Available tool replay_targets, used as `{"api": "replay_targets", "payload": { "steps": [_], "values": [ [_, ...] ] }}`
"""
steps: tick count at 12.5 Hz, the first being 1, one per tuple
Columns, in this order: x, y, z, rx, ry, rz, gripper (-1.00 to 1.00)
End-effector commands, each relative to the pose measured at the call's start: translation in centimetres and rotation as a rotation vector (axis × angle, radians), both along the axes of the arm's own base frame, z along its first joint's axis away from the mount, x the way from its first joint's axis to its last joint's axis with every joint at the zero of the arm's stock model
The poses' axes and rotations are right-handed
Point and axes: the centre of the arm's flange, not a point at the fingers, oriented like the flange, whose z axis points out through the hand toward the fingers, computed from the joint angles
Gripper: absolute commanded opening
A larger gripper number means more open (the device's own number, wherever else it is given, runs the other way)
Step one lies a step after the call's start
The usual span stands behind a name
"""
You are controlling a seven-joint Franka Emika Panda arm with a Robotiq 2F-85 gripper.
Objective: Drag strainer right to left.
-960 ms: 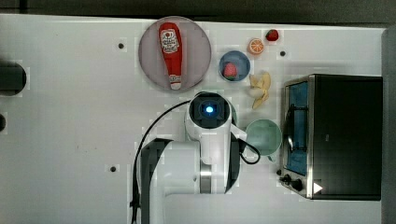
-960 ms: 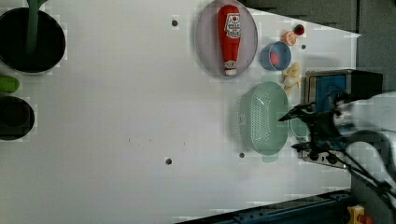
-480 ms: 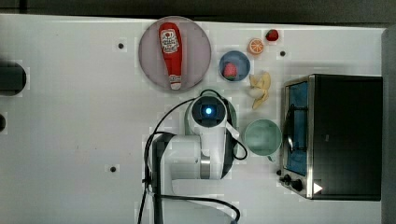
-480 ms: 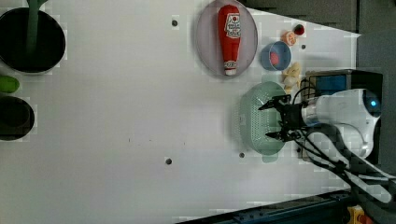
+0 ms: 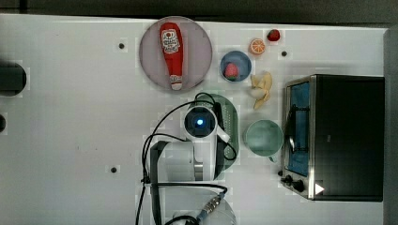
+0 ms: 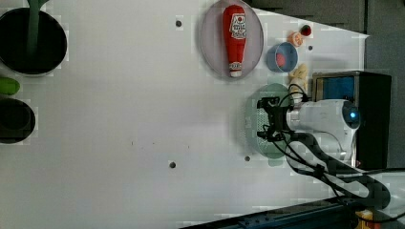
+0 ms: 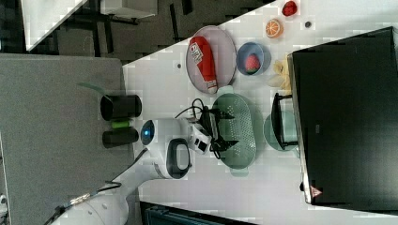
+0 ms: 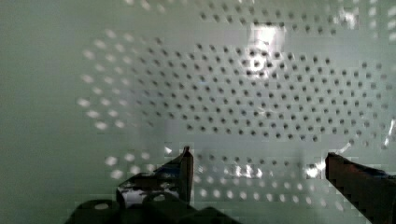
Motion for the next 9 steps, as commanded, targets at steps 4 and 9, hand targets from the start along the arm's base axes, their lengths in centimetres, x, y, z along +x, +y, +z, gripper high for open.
{"api": "replay_targets", "payload": {
  "steps": [4, 9],
  "values": [
    [-0.5, 1.9, -0.7, 0.006, 0.014, -0.060, 1.00],
    [-0.6, 5.6, -0.5, 0.019, 0.012, -0.106, 1.00]
  ]
}}
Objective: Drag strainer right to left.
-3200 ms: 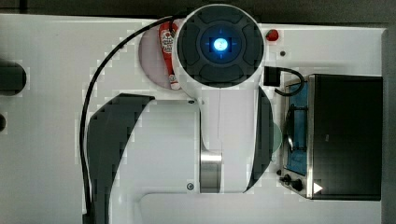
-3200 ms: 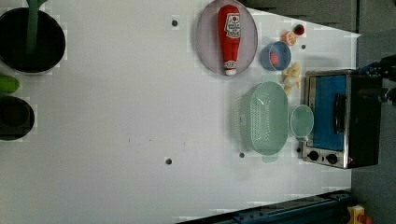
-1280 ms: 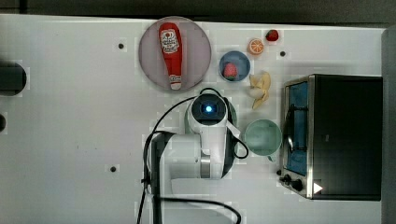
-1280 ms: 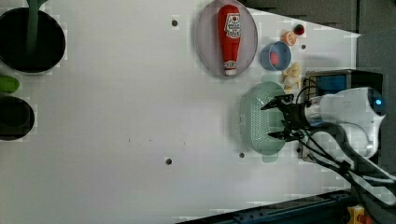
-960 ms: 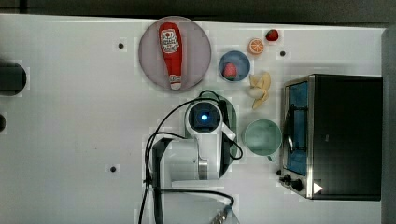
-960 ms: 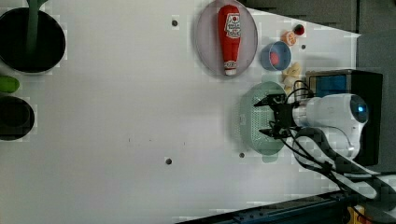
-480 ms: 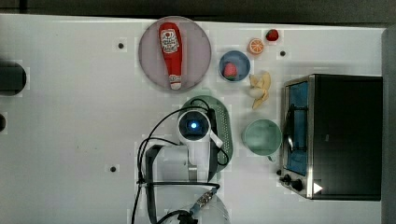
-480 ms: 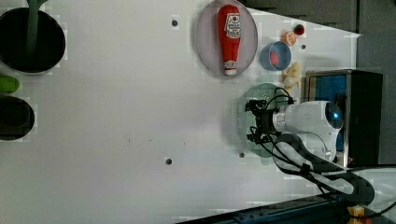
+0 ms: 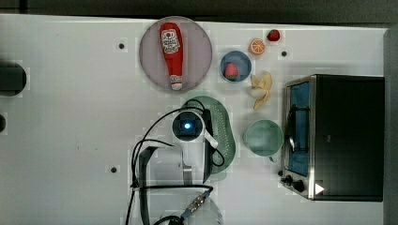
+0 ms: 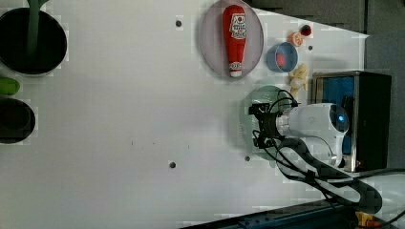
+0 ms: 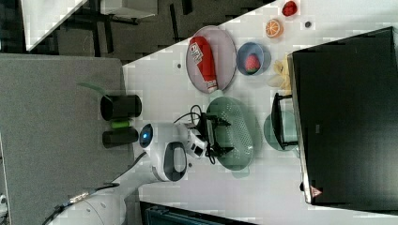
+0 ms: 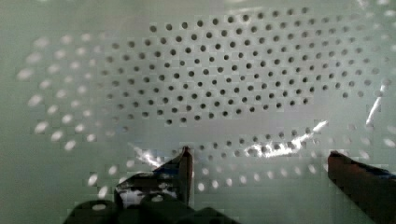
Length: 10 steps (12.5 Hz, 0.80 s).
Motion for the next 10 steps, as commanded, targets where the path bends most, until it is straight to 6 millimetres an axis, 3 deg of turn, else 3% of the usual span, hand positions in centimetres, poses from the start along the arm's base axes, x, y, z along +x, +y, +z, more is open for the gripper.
{"api": "replay_targets", "payload": {
  "steps": [1, 10],
  "values": [
    [0.8, 3.9, 0.4, 0.011, -0.021, -0.100, 1.00],
    [-0.3, 15.9, 0.2, 0.021, -0.026, -0.089, 1.00]
  ]
}}
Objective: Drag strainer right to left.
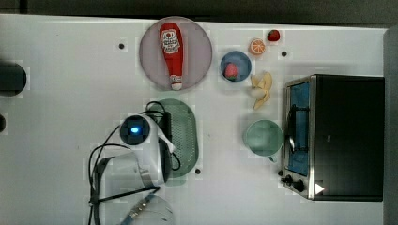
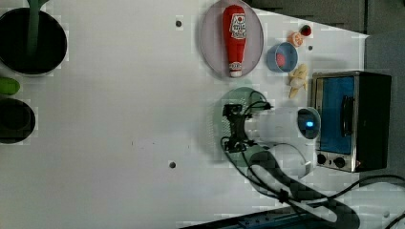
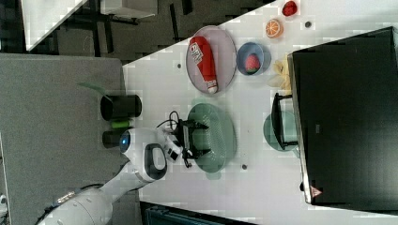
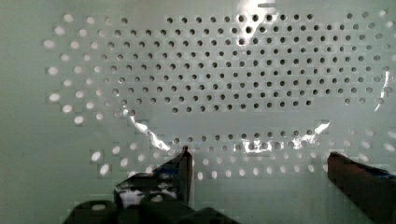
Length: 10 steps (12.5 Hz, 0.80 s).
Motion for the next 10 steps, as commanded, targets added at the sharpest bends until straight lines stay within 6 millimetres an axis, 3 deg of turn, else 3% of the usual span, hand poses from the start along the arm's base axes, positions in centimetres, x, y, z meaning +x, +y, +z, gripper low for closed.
{"api": "replay_targets", "payload": {
  "steps": [1, 5, 10],
  "values": [
    [0.7, 4.9, 0.1, 0.019, -0.021, -0.030, 1.00],
    [1.3, 9.7, 0.2, 0.047, -0.014, -0.009, 1.00],
    [1.5, 14.3, 0.1, 0.067, 0.000, -0.013, 1.00]
  ]
}}
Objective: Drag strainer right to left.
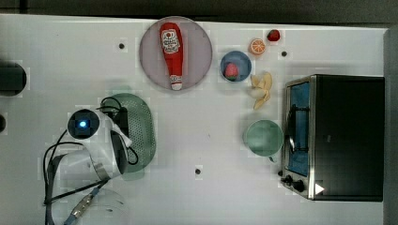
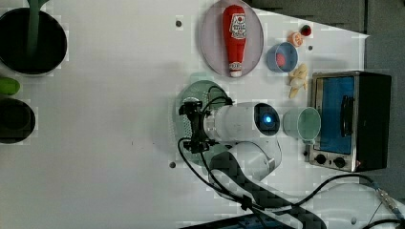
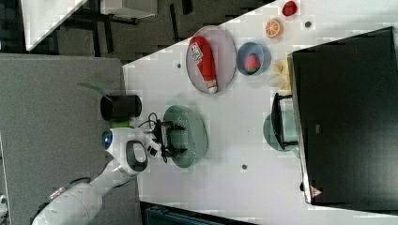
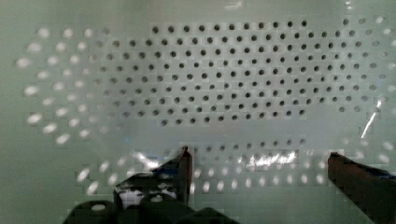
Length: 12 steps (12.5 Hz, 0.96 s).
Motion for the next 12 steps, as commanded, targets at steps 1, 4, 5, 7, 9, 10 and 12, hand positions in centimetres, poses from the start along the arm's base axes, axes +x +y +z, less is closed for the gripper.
{"api": "replay_targets", "payload": {
  "steps": [1, 4, 5, 7, 9, 10, 12],
  "values": [
    [0.3, 2.9, 0.0, -0.007, 0.002, -0.072, 1.00],
    [0.0, 5.5, -0.1, -0.007, 0.003, -0.118, 1.00],
    [0.0, 6.5, 0.0, -0.003, 0.000, -0.107, 1.00],
    [-0.1, 8.0, 0.0, 0.005, -0.005, -0.088, 1.00],
    [-0.2, 9.4, 0.0, 0.024, -0.002, -0.095, 1.00],
    [-0.3, 10.0, 0.0, 0.035, 0.002, -0.105, 1.00],
    [-0.3, 11.4, 0.0, 0.055, 0.002, -0.111, 1.00]
  ]
}}
